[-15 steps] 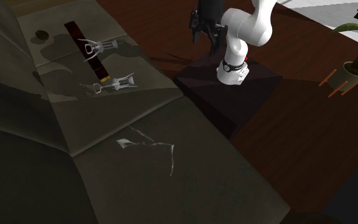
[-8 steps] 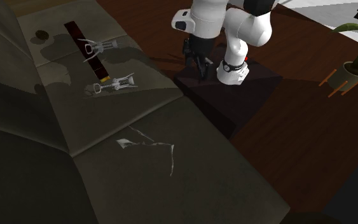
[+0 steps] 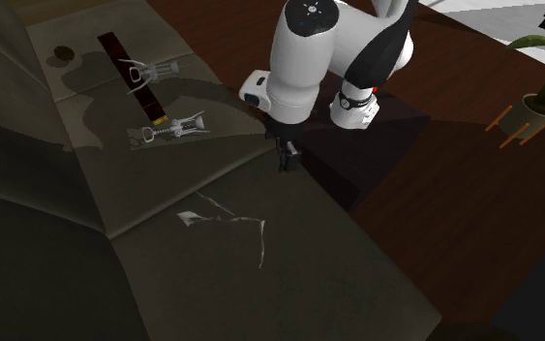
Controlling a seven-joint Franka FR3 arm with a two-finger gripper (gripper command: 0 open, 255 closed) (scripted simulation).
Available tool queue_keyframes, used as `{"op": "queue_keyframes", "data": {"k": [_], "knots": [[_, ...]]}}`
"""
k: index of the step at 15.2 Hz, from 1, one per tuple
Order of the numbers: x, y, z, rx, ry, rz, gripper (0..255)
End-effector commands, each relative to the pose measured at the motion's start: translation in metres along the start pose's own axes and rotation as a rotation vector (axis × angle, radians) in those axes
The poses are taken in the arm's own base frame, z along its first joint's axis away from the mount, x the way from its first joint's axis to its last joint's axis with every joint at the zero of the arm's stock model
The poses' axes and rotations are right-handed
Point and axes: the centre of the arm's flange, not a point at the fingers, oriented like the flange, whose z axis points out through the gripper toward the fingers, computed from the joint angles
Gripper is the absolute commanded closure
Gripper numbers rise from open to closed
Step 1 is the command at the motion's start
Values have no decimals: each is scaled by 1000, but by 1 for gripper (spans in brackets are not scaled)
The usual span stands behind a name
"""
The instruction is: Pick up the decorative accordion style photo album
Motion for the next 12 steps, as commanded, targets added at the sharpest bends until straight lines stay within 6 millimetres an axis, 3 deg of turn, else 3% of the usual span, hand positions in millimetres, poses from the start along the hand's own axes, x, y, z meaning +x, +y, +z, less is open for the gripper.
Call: {"op": "queue_keyframes", "data": {"k": [1, 12], "knots": [[18, -15, 18, -29, -2, 32, 0], [118, -82, 121, -183, -19, 194, 0]]}}
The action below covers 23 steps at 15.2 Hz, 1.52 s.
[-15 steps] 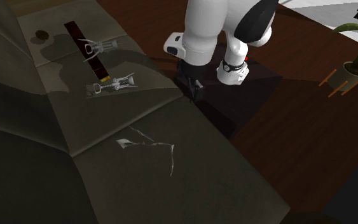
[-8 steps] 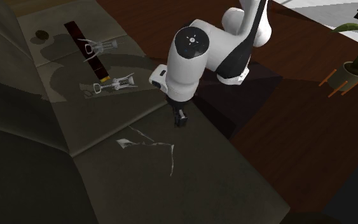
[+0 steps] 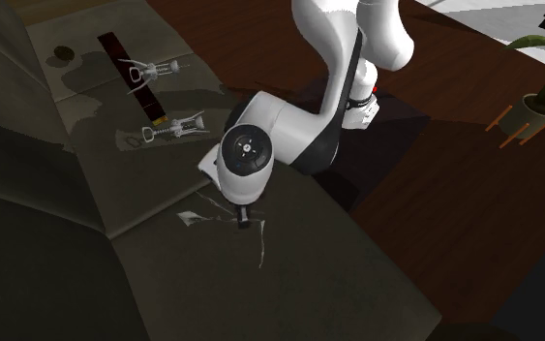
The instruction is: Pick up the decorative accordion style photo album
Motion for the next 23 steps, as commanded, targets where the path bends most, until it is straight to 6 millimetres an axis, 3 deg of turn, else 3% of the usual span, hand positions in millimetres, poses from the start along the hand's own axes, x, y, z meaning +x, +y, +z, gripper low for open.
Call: {"op": "queue_keyframes", "data": {"k": [1, 3, 11, 13, 14, 23], "knots": [[16, -19, 19, -30, -2, 32, 0], [34, -33, 37, -58, -5, 61, 0], [31, -45, 76, -60, -5, 63, 0], [31, -45, 76, -60, -5, 63, 0], [31, -45, 76, -60, -5, 63, 255], [31, -45, 76, -60, -5, 63, 255]]}}
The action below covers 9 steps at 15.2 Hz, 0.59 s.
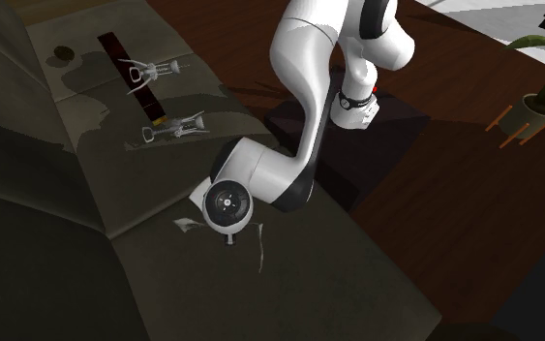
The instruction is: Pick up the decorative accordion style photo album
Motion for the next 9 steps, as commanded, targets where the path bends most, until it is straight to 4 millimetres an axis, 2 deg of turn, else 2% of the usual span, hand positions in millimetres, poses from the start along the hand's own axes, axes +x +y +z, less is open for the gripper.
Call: {"op": "queue_keyframes", "data": {"k": [1, 9], "knots": [[0, 1, -4, 0, -1, -1, 255], [5, 14, -43, 0, -1, -1, 255]]}}
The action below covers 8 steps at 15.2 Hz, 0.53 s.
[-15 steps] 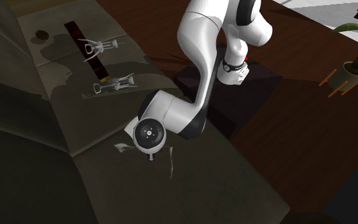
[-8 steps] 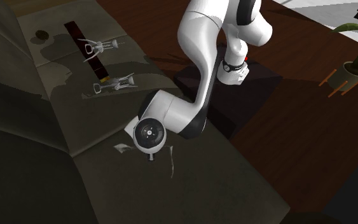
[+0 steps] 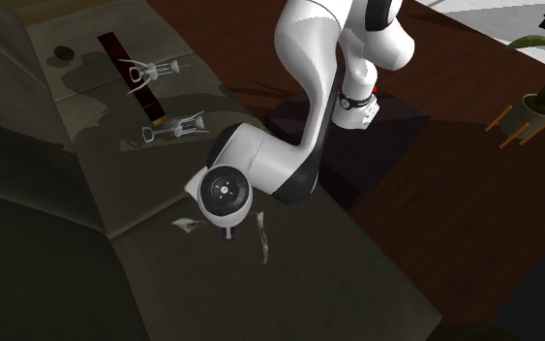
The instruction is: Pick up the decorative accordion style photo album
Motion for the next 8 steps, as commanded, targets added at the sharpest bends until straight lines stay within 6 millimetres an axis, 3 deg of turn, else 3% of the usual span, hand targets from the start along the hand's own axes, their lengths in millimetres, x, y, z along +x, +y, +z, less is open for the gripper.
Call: {"op": "queue_keyframes", "data": {"k": [1, 6, 8], "knots": [[2, 4, -10, 0, 0, 0, 255], [5, 12, -35, 0, 0, 0, 255], [5, 12, -35, 0, 0, 0, 255]]}}
